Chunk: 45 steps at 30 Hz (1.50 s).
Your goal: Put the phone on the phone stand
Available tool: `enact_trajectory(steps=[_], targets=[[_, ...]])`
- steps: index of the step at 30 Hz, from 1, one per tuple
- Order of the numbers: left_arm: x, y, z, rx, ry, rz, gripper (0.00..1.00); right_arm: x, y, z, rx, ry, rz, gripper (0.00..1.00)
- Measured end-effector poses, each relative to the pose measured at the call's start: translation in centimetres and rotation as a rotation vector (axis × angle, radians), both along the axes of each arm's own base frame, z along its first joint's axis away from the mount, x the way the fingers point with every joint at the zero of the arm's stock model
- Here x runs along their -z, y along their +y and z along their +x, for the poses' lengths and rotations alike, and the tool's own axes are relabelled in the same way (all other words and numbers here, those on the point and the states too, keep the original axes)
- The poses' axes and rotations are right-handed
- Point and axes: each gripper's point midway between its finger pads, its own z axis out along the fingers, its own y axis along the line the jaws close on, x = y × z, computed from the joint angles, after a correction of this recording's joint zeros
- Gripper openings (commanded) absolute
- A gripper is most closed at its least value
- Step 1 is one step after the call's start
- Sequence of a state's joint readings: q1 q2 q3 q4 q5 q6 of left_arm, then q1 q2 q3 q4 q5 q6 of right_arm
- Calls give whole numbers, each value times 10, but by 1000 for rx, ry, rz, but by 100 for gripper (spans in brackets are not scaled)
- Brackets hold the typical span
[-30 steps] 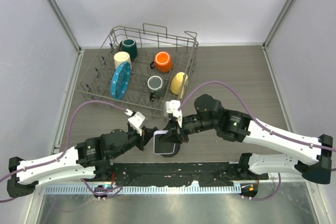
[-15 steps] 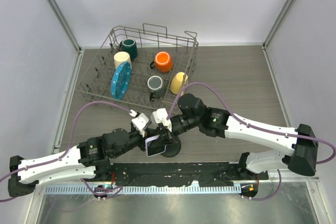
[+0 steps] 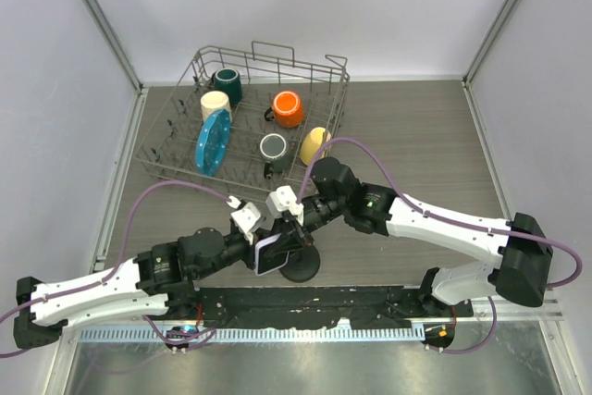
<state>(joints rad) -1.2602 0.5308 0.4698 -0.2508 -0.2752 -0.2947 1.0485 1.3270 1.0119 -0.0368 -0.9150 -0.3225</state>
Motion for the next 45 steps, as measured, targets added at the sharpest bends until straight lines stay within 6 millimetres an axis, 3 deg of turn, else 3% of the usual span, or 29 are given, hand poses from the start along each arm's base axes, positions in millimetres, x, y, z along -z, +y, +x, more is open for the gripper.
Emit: enact_trajectory(steps=[9, 17, 25, 32, 38, 45], targets=[[-4, -2, 2, -7, -1, -20, 0, 8, -8, 5, 6, 1, -33, 1], [-6, 11, 13, -142, 27, -53, 0, 8, -15, 19, 175, 19, -59, 1], [-6, 22, 23, -248, 38, -59, 0, 15, -22, 41, 623, 178, -155, 1], [-8, 31, 29, -325, 38, -70, 0, 21, -31, 52, 1219, 359, -196, 1], [-6, 40, 31, -352, 31, -55, 0, 22, -20, 54, 1432, 374, -216, 1], [-5, 51, 33, -385, 42, 6, 0, 23, -2, 54, 1563, 194, -264, 1]])
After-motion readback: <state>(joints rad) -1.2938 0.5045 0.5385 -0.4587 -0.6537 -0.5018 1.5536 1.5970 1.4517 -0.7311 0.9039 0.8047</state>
